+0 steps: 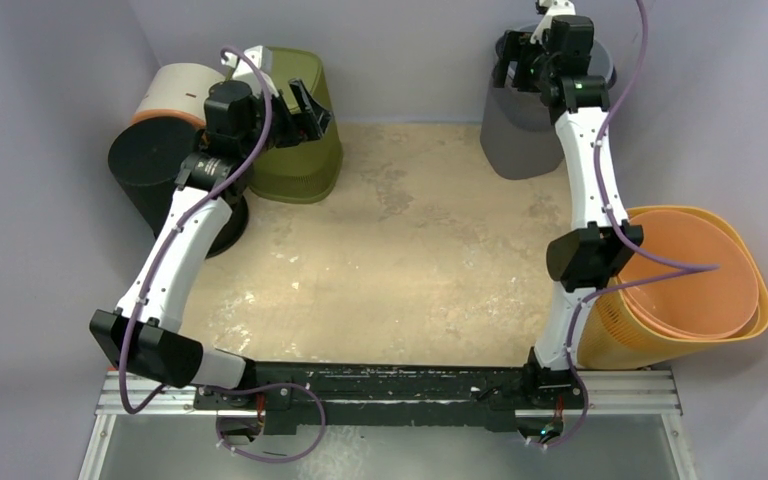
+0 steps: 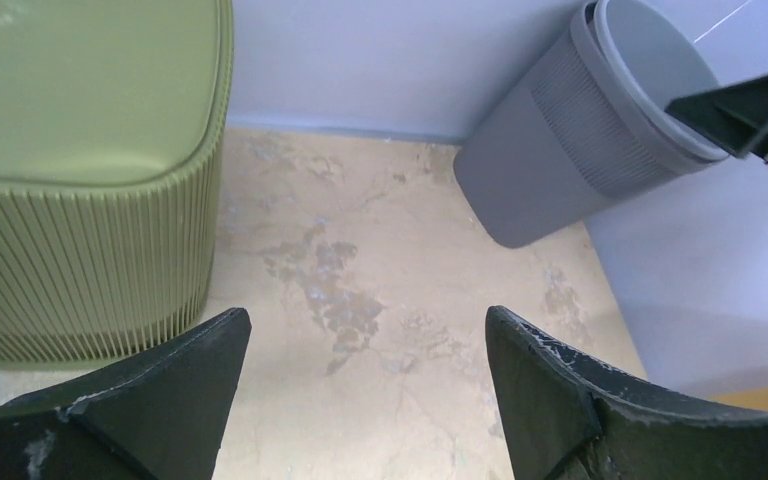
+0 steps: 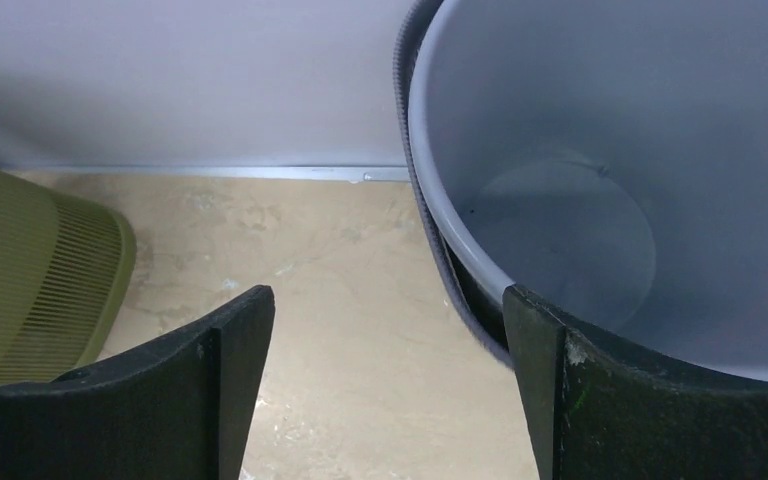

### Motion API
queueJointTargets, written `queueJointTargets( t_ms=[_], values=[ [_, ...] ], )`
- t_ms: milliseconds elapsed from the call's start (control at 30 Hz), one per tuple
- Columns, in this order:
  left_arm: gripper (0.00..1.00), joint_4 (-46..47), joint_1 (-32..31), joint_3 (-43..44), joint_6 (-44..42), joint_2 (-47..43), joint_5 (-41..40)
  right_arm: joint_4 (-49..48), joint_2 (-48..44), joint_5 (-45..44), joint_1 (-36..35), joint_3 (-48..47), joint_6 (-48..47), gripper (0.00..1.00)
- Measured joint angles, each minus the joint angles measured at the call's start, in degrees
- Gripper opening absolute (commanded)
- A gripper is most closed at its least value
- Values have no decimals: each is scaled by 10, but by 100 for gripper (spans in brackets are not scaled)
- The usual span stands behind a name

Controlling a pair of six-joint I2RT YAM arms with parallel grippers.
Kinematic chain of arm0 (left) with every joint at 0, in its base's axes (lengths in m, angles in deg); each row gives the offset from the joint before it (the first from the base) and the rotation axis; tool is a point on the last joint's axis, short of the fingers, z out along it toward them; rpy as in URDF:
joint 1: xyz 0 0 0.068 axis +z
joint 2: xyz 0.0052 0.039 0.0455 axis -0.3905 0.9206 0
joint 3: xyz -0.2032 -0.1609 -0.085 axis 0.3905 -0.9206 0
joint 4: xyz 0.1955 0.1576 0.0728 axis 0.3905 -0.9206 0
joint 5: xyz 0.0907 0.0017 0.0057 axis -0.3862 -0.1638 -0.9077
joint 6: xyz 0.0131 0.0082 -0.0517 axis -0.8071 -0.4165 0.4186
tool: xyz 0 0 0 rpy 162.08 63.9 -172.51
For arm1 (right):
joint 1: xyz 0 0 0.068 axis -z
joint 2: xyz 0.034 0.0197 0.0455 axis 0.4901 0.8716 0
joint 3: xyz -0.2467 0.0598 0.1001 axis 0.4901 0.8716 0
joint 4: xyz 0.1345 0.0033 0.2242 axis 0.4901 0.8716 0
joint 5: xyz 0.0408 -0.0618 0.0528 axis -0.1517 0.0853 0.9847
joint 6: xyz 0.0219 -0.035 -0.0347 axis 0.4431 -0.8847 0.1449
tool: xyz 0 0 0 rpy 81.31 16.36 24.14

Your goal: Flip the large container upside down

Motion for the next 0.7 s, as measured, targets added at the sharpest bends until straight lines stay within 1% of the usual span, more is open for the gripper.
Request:
queueJointTargets(
  t_ms=[67, 200, 500, 700],
  values=[
    [84, -5, 0, -12, 5, -7, 4, -5, 28, 23, 7, -16, 0, 84],
    [84, -6, 0, -23, 8, -15, 7, -26, 60, 49, 23, -20, 4, 79],
    [84, -7, -1, -25, 8, -24, 8, -79, 69, 79, 33, -36, 28, 73],
    [84, -8, -1, -31, 7, -24, 8, -95, 90, 91, 33, -46, 35, 69]
  ],
)
